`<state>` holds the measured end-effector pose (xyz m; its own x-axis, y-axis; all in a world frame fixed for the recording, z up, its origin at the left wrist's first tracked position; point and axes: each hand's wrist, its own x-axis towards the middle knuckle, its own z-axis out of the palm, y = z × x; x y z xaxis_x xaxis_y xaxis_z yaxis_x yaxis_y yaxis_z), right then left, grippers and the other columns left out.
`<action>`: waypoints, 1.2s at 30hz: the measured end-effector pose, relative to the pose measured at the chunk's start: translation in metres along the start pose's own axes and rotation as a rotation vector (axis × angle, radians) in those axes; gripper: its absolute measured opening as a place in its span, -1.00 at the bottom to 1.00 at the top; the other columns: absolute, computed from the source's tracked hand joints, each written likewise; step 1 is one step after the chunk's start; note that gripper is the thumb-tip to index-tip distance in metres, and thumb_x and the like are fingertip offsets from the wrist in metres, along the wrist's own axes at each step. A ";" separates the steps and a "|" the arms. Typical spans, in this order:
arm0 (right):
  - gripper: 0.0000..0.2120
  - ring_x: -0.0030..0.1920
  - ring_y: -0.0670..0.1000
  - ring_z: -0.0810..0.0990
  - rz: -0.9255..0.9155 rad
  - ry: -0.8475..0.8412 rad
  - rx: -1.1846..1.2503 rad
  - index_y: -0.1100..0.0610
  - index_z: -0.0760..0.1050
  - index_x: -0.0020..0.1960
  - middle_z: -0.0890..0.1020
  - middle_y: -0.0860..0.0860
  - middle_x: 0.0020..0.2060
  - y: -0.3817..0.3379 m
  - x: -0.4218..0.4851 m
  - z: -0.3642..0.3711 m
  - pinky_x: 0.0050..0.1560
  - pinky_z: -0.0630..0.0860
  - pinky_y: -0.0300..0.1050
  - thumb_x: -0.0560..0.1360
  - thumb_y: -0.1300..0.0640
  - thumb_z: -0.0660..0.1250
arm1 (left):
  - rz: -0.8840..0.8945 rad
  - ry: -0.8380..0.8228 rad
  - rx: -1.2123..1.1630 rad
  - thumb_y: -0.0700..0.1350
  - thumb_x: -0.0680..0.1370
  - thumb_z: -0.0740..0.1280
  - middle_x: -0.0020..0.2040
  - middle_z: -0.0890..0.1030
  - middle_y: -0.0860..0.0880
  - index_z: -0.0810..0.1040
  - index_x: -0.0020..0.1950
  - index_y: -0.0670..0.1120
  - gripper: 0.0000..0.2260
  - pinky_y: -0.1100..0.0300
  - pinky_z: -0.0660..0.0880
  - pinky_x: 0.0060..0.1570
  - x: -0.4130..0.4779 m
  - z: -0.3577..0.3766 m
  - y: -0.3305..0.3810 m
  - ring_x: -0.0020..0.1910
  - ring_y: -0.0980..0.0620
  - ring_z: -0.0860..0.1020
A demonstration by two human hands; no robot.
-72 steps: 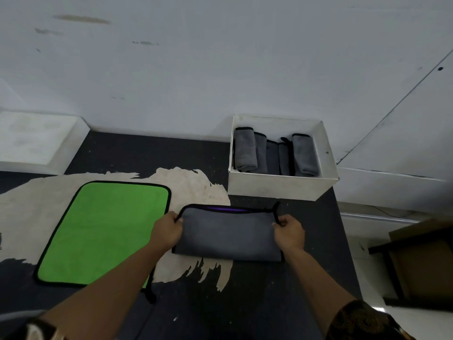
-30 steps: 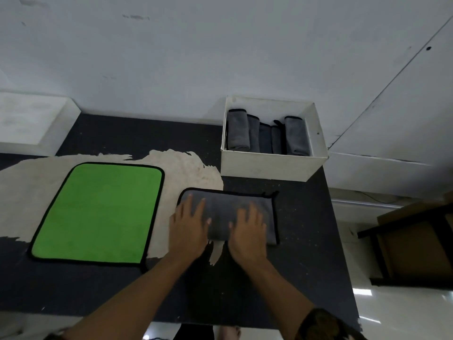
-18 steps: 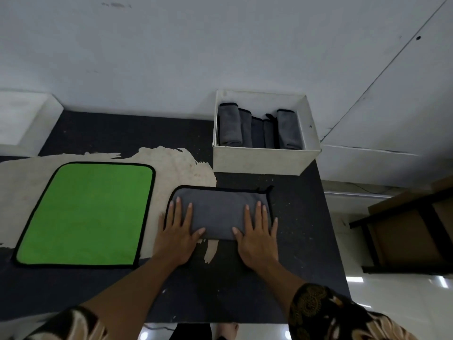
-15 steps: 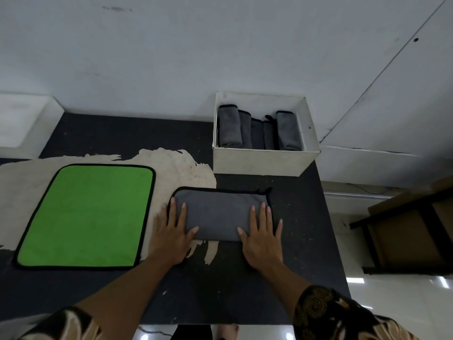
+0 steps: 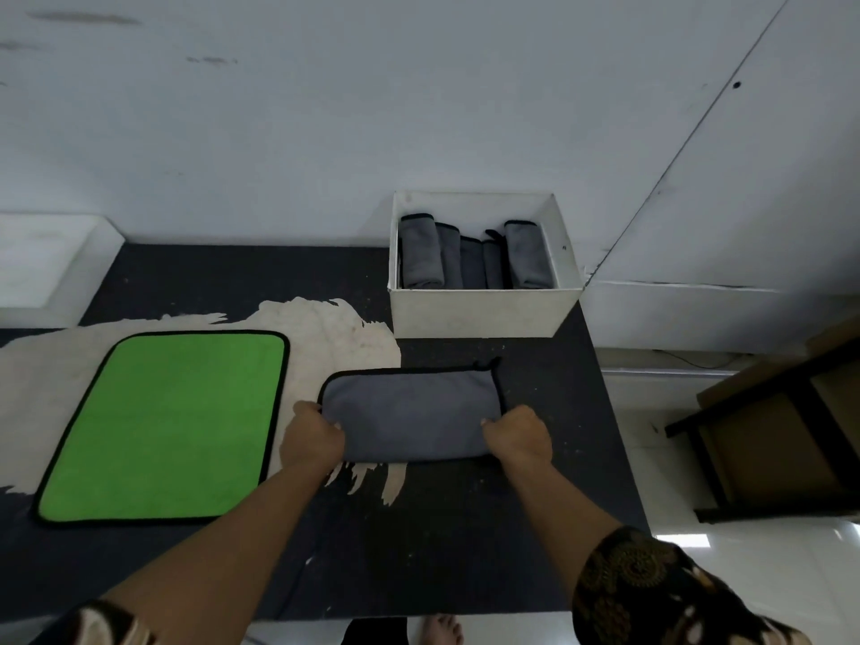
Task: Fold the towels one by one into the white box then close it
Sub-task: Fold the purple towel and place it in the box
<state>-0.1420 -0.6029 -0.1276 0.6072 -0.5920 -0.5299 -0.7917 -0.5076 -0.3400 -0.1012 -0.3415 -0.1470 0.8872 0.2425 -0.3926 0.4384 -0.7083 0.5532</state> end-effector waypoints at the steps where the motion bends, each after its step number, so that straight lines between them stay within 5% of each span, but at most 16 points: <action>1: -0.70 -0.12 0.10 0.55 0.009 -0.043 0.023 0.23 0.51 0.12 0.62 0.16 0.06 0.002 0.003 -0.006 -0.16 0.48 -0.10 0.52 0.04 0.35 | -0.003 -0.013 -0.028 -0.24 0.51 0.33 0.10 0.57 -0.29 0.32 0.29 -0.29 -0.61 0.05 0.44 -0.10 -0.004 0.000 0.000 0.04 -0.24 0.56; 10: -0.92 -0.17 0.19 0.58 0.087 -0.041 0.311 0.22 0.55 -0.14 0.58 0.18 -0.16 0.057 0.018 -0.029 -0.11 0.65 0.18 0.44 0.20 0.33 | 0.147 -0.119 -0.089 -0.14 0.42 0.46 0.08 0.58 -0.09 0.26 0.26 -0.04 -0.48 0.07 0.51 -0.03 -0.064 0.020 0.002 0.03 -0.11 0.57; 14: -0.90 -0.17 0.17 0.60 0.008 -0.022 0.339 0.19 0.59 -0.15 0.62 0.15 -0.17 0.057 0.014 -0.035 -0.09 0.65 0.12 0.40 0.21 0.31 | 0.227 0.146 0.236 -0.08 0.42 0.47 0.28 0.37 -0.16 0.32 0.39 -0.08 -0.41 -0.06 0.42 0.15 -0.073 0.024 0.019 0.21 -0.18 0.41; 16: -0.90 -0.16 0.15 0.61 -0.087 0.012 0.347 0.16 0.60 -0.15 0.63 0.10 -0.21 0.048 0.004 -0.042 -0.14 0.60 0.01 0.43 0.21 0.30 | 0.331 0.195 0.191 -0.06 0.47 0.42 0.26 0.40 -0.13 0.37 0.38 -0.08 -0.49 -0.04 0.42 0.17 -0.078 0.026 0.037 0.20 -0.16 0.43; 19: -0.89 -0.09 0.05 0.61 -0.292 0.072 0.333 0.08 0.61 0.00 0.67 -0.01 -0.11 0.031 -0.018 -0.043 -0.10 0.52 -0.09 0.51 0.13 0.34 | 0.267 -0.086 -0.201 0.12 0.56 0.30 0.18 0.54 -0.04 0.38 0.39 -0.05 -0.54 0.05 0.46 0.18 -0.083 0.033 0.071 0.16 -0.04 0.53; 22: -0.80 -0.03 -0.04 0.61 -0.576 0.104 0.315 0.03 0.60 0.15 0.67 -0.07 -0.02 0.016 -0.045 -0.032 0.01 0.55 -0.11 0.54 0.10 0.33 | 0.065 -0.372 -0.605 0.43 0.43 0.21 0.11 0.64 -0.02 0.56 0.16 -0.01 -0.42 -0.03 0.53 0.18 -0.087 0.042 0.099 0.08 -0.02 0.62; 25: -0.76 -0.03 -0.06 0.56 -0.823 0.110 0.197 -0.01 0.57 0.19 0.62 -0.07 -0.03 0.008 -0.067 -0.014 -0.01 0.51 -0.15 0.52 0.10 0.33 | -0.048 -0.517 -0.763 0.35 0.48 0.27 -0.02 0.71 -0.08 0.66 0.03 -0.10 -0.47 0.02 0.56 0.09 -0.089 0.039 0.114 0.00 -0.04 0.67; 28: -0.73 -0.03 -0.03 0.45 -0.930 0.127 0.062 0.04 0.51 0.14 0.55 -0.04 -0.04 0.009 -0.081 0.003 -0.06 0.48 -0.11 0.44 0.12 0.38 | -0.121 -0.423 -0.780 0.08 0.54 0.36 -0.04 0.70 -0.13 0.64 0.04 -0.17 -0.68 0.03 0.56 0.05 -0.085 0.038 0.106 -0.03 -0.07 0.66; 32: -0.58 -0.01 0.00 0.44 -0.908 0.199 -0.098 0.04 0.43 0.12 0.49 -0.02 0.02 0.022 -0.088 0.025 -0.07 0.47 -0.10 0.30 0.07 0.47 | -0.173 -0.238 -0.693 -0.14 0.59 0.31 0.01 0.67 -0.13 0.60 0.09 -0.11 -0.86 -0.12 0.56 0.12 -0.075 0.037 0.076 0.01 -0.13 0.62; 36: -0.56 0.03 0.03 0.48 -0.803 0.127 -0.243 0.03 0.37 0.20 0.44 0.02 0.12 0.032 -0.082 0.039 0.02 0.49 -0.08 0.38 0.10 0.44 | -0.124 -0.150 -0.593 -0.22 0.58 0.28 -0.02 0.64 -0.11 0.55 0.05 -0.08 -0.90 -0.10 0.56 0.10 -0.062 0.027 0.042 -0.01 -0.10 0.60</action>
<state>-0.2200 -0.5457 -0.1252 0.9933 -0.0522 -0.1029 -0.0887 -0.9159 -0.3915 -0.1417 -0.4043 -0.1195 0.8134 0.1732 -0.5553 0.5805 -0.1822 0.7936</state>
